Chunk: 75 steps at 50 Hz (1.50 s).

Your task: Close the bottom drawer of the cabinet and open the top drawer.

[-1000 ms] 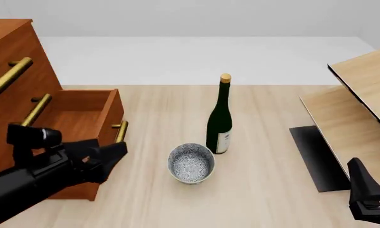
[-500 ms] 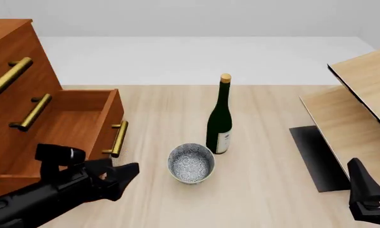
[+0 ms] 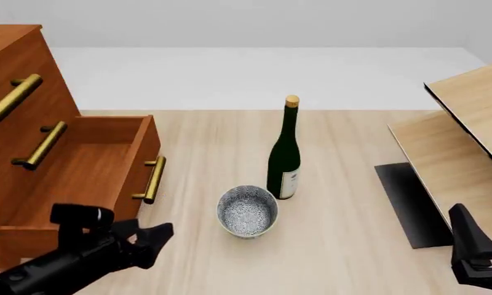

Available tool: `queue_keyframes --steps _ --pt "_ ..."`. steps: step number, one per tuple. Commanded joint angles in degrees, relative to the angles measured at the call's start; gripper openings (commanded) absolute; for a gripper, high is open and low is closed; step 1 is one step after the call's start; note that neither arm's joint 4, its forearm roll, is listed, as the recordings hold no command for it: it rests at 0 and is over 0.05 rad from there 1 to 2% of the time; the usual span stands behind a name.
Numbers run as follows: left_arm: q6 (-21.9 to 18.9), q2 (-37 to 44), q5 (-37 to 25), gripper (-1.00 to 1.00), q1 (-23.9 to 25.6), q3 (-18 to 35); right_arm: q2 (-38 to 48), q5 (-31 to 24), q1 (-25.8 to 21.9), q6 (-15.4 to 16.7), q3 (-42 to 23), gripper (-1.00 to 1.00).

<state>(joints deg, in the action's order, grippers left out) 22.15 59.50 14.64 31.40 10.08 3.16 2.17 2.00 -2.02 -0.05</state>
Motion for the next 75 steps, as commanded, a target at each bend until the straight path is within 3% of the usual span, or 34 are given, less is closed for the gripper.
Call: queue_keyframes --steps 1,34,53,75 --pt "-0.95 3.10 4.42 1.00 -2.79 -2.16 0.31 0.32 -0.05 -0.07 0.00 1.00" --pt "-9.45 2.64 4.00 1.00 -14.43 -4.09 -0.22 -0.21 -0.12 -0.21 0.00 1.00" --pt "-10.38 2.47 5.71 1.00 -20.31 -5.40 -0.04 0.00 -0.17 -0.19 -0.01 1.00" --pt "-14.46 5.10 9.25 1.00 -27.96 -6.55 -0.68 -0.52 -0.23 -0.36 -0.03 1.00"
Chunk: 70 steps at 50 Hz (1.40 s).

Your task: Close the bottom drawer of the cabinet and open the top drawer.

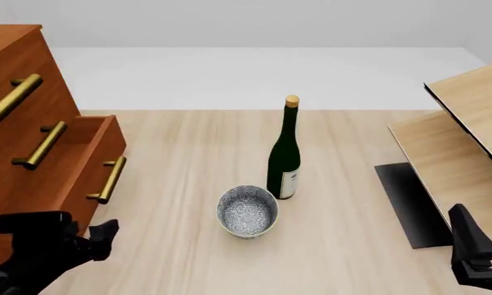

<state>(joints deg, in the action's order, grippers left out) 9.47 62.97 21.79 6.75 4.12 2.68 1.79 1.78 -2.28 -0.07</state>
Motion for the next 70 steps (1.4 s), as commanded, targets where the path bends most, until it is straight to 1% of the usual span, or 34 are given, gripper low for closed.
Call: queue_keyframes --steps 1,2,4,5,10,11,12,13,15,23,24,26,27,30,32,33,35,36,38,40,42,43,45,48,53,56,57,58,59,61,65,68,70 --pt "-1.99 1.65 2.18 1.00 -3.71 -0.66 -0.17 -0.12 -0.02 -0.11 -0.01 1.00" --pt "-2.09 1.67 2.43 1.00 -4.34 -0.86 -0.16 -0.10 -0.01 -0.12 -0.02 1.00" --pt "-3.89 2.28 2.63 1.00 -6.24 -0.75 -0.14 -0.07 -0.04 -0.13 -0.02 1.00" --pt "-3.21 1.94 2.63 1.00 -5.98 -0.76 -0.08 -0.02 -0.05 -0.16 -0.02 1.00" --pt "-3.76 3.09 3.57 1.00 -7.67 -0.78 -0.07 0.00 -0.09 -0.16 -0.02 1.00" --pt "-4.52 4.38 4.17 1.00 -8.13 -0.66 -0.09 -0.01 -0.08 -0.15 -0.02 1.00" --pt "-4.25 3.96 4.33 1.00 -8.39 -0.85 -0.10 -0.01 -0.09 -0.16 -0.02 1.00" --pt "-5.50 4.78 5.01 1.00 -9.59 -1.16 -0.08 0.01 -0.06 -0.17 -0.03 1.00" --pt "-5.08 4.34 5.45 1.00 -9.74 -1.52 -0.04 0.06 -0.04 -0.19 -0.03 1.00" --pt "-7.34 2.90 4.80 1.00 -13.38 -2.07 -0.03 0.09 -0.15 -0.19 -0.03 1.00" --pt "-9.04 2.94 5.08 1.00 -15.11 -2.48 0.01 0.12 -0.15 -0.17 -0.02 1.00" --pt "-8.86 2.71 5.60 1.00 -14.90 -2.78 0.04 0.15 -0.15 -0.16 -0.02 1.00" --pt "-10.14 3.69 6.80 1.00 -16.10 -3.17 0.03 0.16 -0.12 -0.21 -0.03 1.00" --pt "-9.44 5.55 8.30 1.00 -16.10 -3.04 0.03 0.17 -0.12 -0.20 -0.03 1.00" --pt "-11.04 6.27 9.04 1.00 -17.68 -3.15 -0.08 0.10 -0.11 -0.21 -0.03 1.00" --pt "-10.54 6.07 9.07 1.00 -17.60 -3.10 -0.20 0.01 -0.11 -0.23 -0.04 1.00" --pt "-11.83 6.26 9.18 1.00 -18.92 -3.16 -0.22 -0.02 -0.11 -0.24 -0.04 1.00" --pt "-11.36 5.74 9.02 1.00 -18.84 -3.25 -0.20 0.00 -0.13 -0.25 -0.04 1.00" --pt "-12.21 5.38 8.70 1.00 -19.93 -3.47 -0.26 -0.04 -0.15 -0.24 -0.04 1.00" --pt "-11.95 5.58 8.68 1.00 -19.80 -3.03 -0.28 -0.06 -0.18 -0.27 -0.04 1.00" --pt "-12.37 4.83 8.33 1.00 -20.88 -3.04 -0.29 -0.05 -0.20 -0.27 -0.05 1.00" --pt "-12.05 4.93 8.26 1.00 -20.41 -2.99 -0.24 -0.01 -0.20 -0.27 -0.05 1.00" --pt "-13.06 3.33 7.89 1.00 -21.62 -3.48 -0.23 -0.01 -0.23 -0.32 -0.05 1.00" --pt "-13.05 3.52 7.72 1.00 -22.18 -3.22 -0.26 -0.04 -0.21 -0.30 -0.05 1.00" --pt "-14.20 1.94 6.93 1.00 -24.68 -3.56 -0.37 -0.13 -0.25 -0.34 -0.05 1.00" --pt "-14.11 1.58 6.72 1.00 -25.17 -3.38 -0.36 -0.11 -0.27 -0.35 -0.04 1.00" --pt "-14.99 -0.67 5.69 1.00 -26.43 -3.67 -0.36 -0.11 -0.27 -0.35 -0.04 1.00" --pt "-14.82 -0.97 5.32 1.00 -26.55 -3.64 -0.34 -0.10 -0.28 -0.35 -0.04 1.00" --pt "-15.61 -0.18 5.62 1.00 -27.48 -3.56 -0.40 -0.15 -0.28 -0.35 -0.05 1.00" --pt "-14.81 -0.79 4.73 1.00 -27.75 -2.84 -0.47 -0.22 -0.29 -0.34 -0.04 1.00" --pt "-14.84 -1.41 3.28 1.00 -28.21 -1.63 -0.23 0.02 -0.29 -0.36 -0.04 1.00" --pt "-14.94 -3.39 2.65 1.00 -28.59 -2.77 -0.21 0.04 -0.30 -0.33 -0.04 1.00" --pt "-14.90 -2.70 2.54 1.00 -28.55 -1.96 -0.24 0.01 -0.32 -0.34 -0.04 1.00"
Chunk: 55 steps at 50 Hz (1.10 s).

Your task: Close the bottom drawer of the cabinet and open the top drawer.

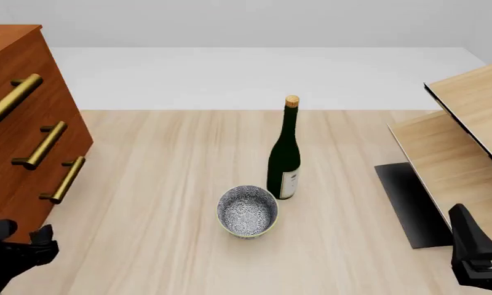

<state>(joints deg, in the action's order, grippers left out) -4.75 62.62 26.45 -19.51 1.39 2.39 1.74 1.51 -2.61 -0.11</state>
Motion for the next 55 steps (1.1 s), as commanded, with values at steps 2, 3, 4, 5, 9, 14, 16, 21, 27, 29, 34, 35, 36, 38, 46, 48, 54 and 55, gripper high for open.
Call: queue_keyframes --steps 2,3,4,5,9,14,16,21,27,29,34,35,36,38,46,48,54,55 --pt "-0.65 -2.84 -1.98 1.00 -2.38 0.19 0.24 0.25 -0.04 0.01 0.00 1.00" --pt "-0.79 -2.91 -1.86 1.00 -2.49 0.10 0.31 0.32 -0.03 -0.01 0.00 1.00" --pt "-0.72 -3.07 -2.12 1.00 -2.43 0.30 0.36 0.36 -0.03 -0.02 0.00 1.00" --pt "-0.74 -3.13 -2.35 1.00 -2.49 0.41 0.36 0.37 -0.05 -0.01 0.00 1.00" --pt "-0.55 -3.69 -2.74 1.00 -2.16 0.23 0.47 0.47 0.00 0.02 0.00 1.00" --pt "0.05 -3.74 -2.94 1.00 -1.31 -0.02 0.43 0.45 -0.01 0.00 -0.01 1.00" --pt "0.57 -3.85 -3.36 1.00 -0.22 -0.03 0.51 0.52 -0.01 0.02 -0.01 1.00" --pt "1.87 -3.64 -3.70 1.00 2.38 0.06 0.41 0.43 0.02 0.00 -0.01 1.00" --pt "3.80 -3.21 -4.06 1.00 5.74 0.04 0.37 0.41 0.01 -0.01 -0.01 1.00" --pt "4.03 -3.51 -4.54 1.00 6.96 0.16 0.48 0.53 0.02 -0.05 -0.01 1.00" --pt "5.02 -5.26 -6.48 1.00 10.01 0.57 0.61 0.65 0.05 -0.07 -0.01 1.00" --pt "5.31 -5.29 -6.65 1.00 10.36 0.66 0.61 0.66 0.06 -0.09 -0.01 1.00" --pt "5.34 -5.94 -7.16 1.00 11.15 0.79 0.56 0.62 0.05 -0.12 -0.02 1.00" --pt "5.64 -6.49 -7.83 1.00 12.31 0.98 0.49 0.56 0.06 -0.14 -0.02 1.00" --pt "4.60 -9.65 -10.58 1.00 16.80 2.31 0.43 0.50 0.06 -0.15 -0.02 1.00" --pt "2.48 -9.64 -10.70 1.00 20.20 3.22 0.33 0.45 0.06 -0.19 -0.02 1.00" --pt "-0.98 -11.12 -12.67 1.00 25.27 5.86 -0.11 0.07 0.04 -0.42 -0.05 1.00" --pt "-1.43 -10.67 -12.50 1.00 25.97 6.11 -0.12 0.07 0.04 -0.44 -0.05 1.00"
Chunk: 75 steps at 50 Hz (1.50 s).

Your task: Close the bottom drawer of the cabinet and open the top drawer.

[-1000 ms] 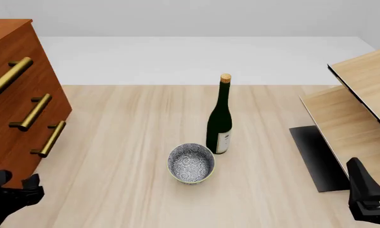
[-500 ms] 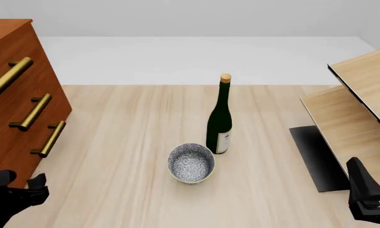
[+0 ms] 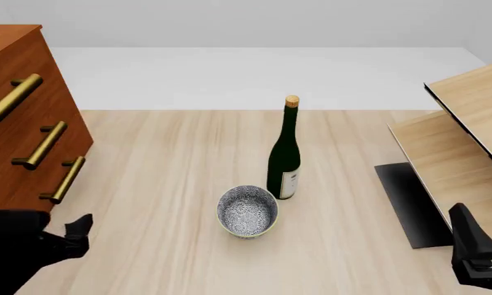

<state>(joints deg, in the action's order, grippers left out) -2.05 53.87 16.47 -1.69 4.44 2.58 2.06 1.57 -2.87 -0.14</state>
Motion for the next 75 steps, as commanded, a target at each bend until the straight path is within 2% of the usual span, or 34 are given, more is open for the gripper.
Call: queue_keyframes --steps 1,5,8,17,21,25,26,28,31,37,43,44,49,54,56,58,60,67,68,75 --pt "-5.84 -2.03 -2.35 1.00 8.67 3.17 -0.26 -0.20 -0.02 -0.21 -0.02 1.00" --pt "-5.45 0.54 -2.03 1.00 12.48 5.05 -0.02 0.04 -0.01 -0.19 -0.02 1.00" --pt "-8.22 -2.72 -4.09 1.00 13.01 5.96 -0.12 -0.05 -0.04 -0.20 -0.02 1.00" --pt "-12.05 -2.15 -4.65 1.00 17.57 7.89 -0.28 -0.20 -0.03 -0.23 -0.02 1.00" --pt "-15.40 -3.07 -5.20 1.00 18.36 8.62 -0.29 -0.22 -0.03 -0.24 -0.03 1.00" --pt "-17.94 -2.03 -7.47 1.00 20.12 11.53 -0.27 -0.20 -0.09 -0.21 -0.02 1.00" --pt "-20.90 -3.46 -8.12 1.00 20.08 11.83 -0.21 -0.15 -0.09 -0.23 -0.02 1.00" --pt "-23.46 -4.51 -9.29 1.00 19.84 12.81 -0.17 -0.10 -0.10 -0.24 -0.02 1.00" --pt "-24.70 -4.17 -10.33 1.00 19.71 14.08 -0.22 -0.15 -0.18 -0.24 -0.02 1.00" --pt "-31.06 -6.19 -10.01 1.00 18.77 14.27 -0.29 -0.24 -0.09 -0.25 -0.01 1.00" --pt "-41.01 -8.96 -6.96 1.00 16.97 11.03 -0.32 -0.27 -0.19 -0.26 0.01 1.00" --pt "-43.68 -8.56 -5.93 1.00 17.08 10.11 -0.26 -0.22 -0.23 -0.27 0.01 1.00" --pt "-48.20 -10.18 -6.77 1.00 15.55 9.88 -0.31 -0.28 -0.29 -0.29 0.01 1.00" --pt "-54.77 -10.70 -6.09 1.00 13.89 7.80 -1.04 -0.99 -0.50 -0.32 0.02 1.00" --pt "-56.30 -10.71 -6.36 1.00 13.05 7.62 -1.46 -1.42 -0.61 -0.26 0.02 1.00" --pt "-55.70 -10.92 -8.00 1.00 13.29 8.98 -1.67 -1.64 -0.70 -0.22 0.02 1.00" --pt "-58.64 -11.58 -7.34 1.00 12.92 8.13 -1.80 -1.76 -0.64 -0.17 0.02 1.00" --pt "-61.85 -13.26 -9.00 1.00 12.53 9.18 -2.03 -1.99 -0.56 -0.28 0.03 1.00" --pt "-63.78 -13.88 -7.83 1.00 11.87 8.48 -2.09 -2.04 -0.64 -0.38 0.03 1.00" --pt "-66.46 -14.16 -7.24 1.00 11.61 10.05 -2.11 -1.92 -0.60 -0.61 0.03 1.00"
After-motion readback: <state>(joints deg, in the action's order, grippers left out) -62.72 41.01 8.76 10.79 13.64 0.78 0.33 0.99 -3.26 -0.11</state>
